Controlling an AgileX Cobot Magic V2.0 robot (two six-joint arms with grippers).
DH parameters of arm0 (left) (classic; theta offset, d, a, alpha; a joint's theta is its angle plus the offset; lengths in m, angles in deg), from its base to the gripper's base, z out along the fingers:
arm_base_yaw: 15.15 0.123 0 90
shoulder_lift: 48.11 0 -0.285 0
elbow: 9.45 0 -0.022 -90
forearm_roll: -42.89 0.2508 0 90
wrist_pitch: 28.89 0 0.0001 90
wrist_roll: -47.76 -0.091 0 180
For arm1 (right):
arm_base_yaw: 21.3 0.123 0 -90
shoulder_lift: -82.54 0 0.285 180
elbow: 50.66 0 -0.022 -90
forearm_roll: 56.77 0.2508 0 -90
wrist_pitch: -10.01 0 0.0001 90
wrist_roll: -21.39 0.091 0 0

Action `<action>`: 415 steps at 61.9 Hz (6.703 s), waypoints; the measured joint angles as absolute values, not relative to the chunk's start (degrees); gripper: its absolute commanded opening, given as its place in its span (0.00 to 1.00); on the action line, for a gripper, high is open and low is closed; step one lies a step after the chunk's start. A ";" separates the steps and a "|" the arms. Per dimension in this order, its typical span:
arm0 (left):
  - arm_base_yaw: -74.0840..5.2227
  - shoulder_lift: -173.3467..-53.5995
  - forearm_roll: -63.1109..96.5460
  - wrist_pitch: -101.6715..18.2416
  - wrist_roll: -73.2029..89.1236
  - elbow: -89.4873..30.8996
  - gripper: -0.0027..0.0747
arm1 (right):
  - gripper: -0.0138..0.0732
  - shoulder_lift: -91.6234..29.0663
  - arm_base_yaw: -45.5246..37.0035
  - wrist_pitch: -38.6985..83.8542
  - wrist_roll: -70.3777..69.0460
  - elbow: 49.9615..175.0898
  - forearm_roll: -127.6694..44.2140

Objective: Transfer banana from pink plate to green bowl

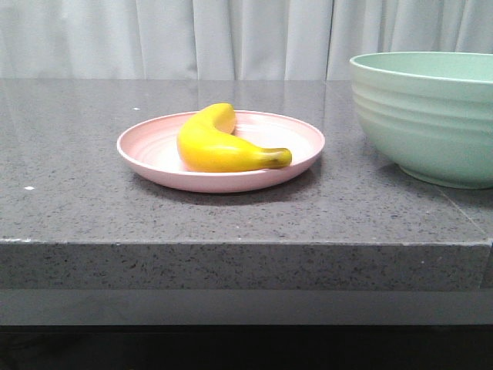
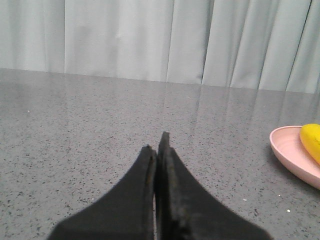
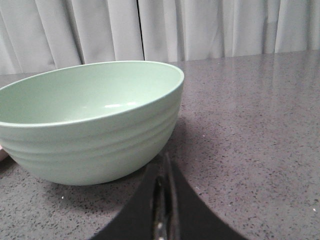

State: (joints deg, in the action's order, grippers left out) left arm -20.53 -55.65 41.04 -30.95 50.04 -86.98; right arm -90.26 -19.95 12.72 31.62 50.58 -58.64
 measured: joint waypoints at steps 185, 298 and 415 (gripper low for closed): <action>-20.53 -92.73 43.89 -58.73 50.04 -47.81 0.70 | 0.80 -57.42 -19.95 52.90 31.54 88.70 -61.51; -49.90 -156.56 32.75 -88.77 52.82 2.57 0.70 | 0.80 -57.42 -19.95 53.15 31.45 88.70 -61.51; -50.09 -165.21 31.51 -95.81 55.50 16.13 0.31 | 0.80 -57.42 -19.95 53.15 31.45 88.70 -61.51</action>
